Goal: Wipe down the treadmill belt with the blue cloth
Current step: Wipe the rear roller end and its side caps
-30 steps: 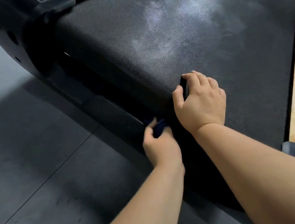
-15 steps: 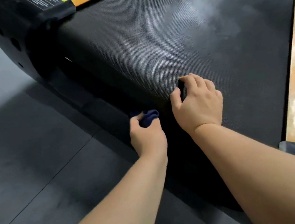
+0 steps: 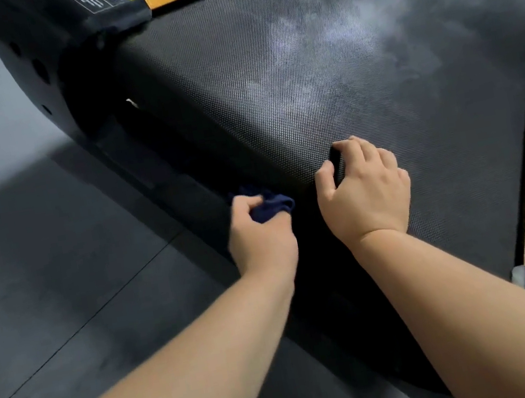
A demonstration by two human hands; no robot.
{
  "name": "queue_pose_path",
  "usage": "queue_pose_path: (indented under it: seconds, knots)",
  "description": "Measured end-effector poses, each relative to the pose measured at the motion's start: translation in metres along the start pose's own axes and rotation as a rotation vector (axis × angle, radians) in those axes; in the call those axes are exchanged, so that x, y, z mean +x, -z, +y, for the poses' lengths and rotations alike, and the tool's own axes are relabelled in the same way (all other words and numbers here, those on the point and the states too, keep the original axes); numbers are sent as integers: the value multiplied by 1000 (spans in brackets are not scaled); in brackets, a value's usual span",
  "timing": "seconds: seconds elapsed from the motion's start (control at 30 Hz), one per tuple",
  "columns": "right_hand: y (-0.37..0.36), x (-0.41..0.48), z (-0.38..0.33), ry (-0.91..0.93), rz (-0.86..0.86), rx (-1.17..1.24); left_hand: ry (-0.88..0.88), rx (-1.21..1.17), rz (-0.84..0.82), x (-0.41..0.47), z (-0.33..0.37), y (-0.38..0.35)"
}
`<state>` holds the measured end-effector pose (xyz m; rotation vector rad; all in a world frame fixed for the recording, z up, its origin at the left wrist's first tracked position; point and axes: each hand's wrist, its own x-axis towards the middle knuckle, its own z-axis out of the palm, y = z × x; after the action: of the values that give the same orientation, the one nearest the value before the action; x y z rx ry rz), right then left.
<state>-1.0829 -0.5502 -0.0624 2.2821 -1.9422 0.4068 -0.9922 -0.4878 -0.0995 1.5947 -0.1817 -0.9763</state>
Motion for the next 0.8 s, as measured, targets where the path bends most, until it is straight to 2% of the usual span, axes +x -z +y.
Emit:
queue_pose_path:
  seconds: [0.1, 0.3, 0.47, 0.6, 0.7, 0.8]
  knots:
    - [0, 0, 1, -1, 7, 11, 31, -28, -32, -5, 0, 3]
    - [0, -3, 0, 23, 29, 12, -86, -174, 113, 76, 53, 37]
    - [3, -4, -1, 57, 14, 28, -146, -62, 107, 73, 65, 30]
    - [8, 5, -13, 83, 33, 20, -95, 24, 54, 41, 26, 15]
    - [8, 20, -54, 255, 105, 89, -68, 43, -44, 24, 10, 15]
    - [1, 43, -98, 405, 23, 87, 30, -35, -177, 35, 8, 27]
